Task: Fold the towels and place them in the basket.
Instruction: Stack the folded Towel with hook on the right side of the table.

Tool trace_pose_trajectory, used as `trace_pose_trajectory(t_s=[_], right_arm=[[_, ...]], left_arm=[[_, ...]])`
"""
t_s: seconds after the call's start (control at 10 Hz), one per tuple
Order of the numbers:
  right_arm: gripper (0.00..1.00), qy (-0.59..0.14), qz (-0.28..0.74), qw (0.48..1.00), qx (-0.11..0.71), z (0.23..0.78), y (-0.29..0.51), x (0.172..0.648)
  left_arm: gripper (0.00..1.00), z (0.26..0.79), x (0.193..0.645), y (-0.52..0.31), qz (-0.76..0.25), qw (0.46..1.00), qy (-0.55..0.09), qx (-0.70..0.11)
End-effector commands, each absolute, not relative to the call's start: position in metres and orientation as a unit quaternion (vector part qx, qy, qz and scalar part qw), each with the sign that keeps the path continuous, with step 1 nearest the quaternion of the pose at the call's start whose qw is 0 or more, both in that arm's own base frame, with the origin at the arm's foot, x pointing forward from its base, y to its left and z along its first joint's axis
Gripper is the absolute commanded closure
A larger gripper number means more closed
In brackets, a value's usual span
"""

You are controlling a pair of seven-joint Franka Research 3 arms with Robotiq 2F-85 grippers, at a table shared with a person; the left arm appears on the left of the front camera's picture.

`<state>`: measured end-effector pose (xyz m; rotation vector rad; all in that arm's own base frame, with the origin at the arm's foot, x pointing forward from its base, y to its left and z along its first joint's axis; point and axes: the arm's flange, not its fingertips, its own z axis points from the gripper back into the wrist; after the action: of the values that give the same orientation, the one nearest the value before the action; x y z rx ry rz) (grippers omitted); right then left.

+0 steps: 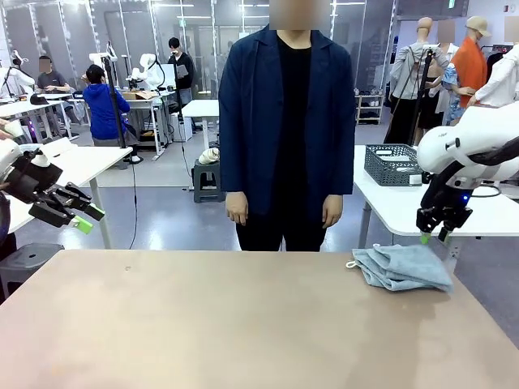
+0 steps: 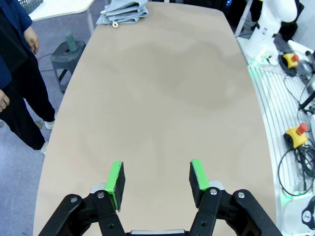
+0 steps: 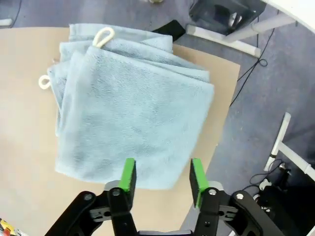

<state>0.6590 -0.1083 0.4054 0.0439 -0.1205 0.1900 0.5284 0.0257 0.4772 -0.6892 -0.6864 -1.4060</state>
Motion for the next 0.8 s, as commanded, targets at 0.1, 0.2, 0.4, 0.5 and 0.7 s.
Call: trace_pose_trajectory(t_s=[0.1, 0.2, 0.4, 0.5, 0.7], right_arm=[[0.00, -0.073, 0.106, 0.992, -0.006, 0.465, -0.094, 0.640], [0.00, -0.069, 0.096, 0.993, -0.011, 0.498, -0.084, 0.626], [0.00, -0.081, 0.086, 0.993, -0.030, 0.589, -0.069, 0.584], [0.00, -0.086, 0.087, 0.992, -0.039, 0.639, -0.061, 0.554], [0.00, -0.132, 0.064, 0.988, -0.044, 0.698, -0.046, 0.506]], left_arm=[[0.32, 0.479, 0.528, 0.025, -0.620, 0.661, -0.298, -0.300], [0.32, 0.479, 0.528, 0.025, -0.620, 0.661, -0.298, -0.300], [0.32, 0.479, 0.528, 0.025, -0.620, 0.661, -0.298, -0.300], [0.32, 0.479, 0.528, 0.025, -0.620, 0.661, -0.298, -0.300], [0.32, 0.479, 0.528, 0.025, -0.620, 0.661, -0.298, -0.300]])
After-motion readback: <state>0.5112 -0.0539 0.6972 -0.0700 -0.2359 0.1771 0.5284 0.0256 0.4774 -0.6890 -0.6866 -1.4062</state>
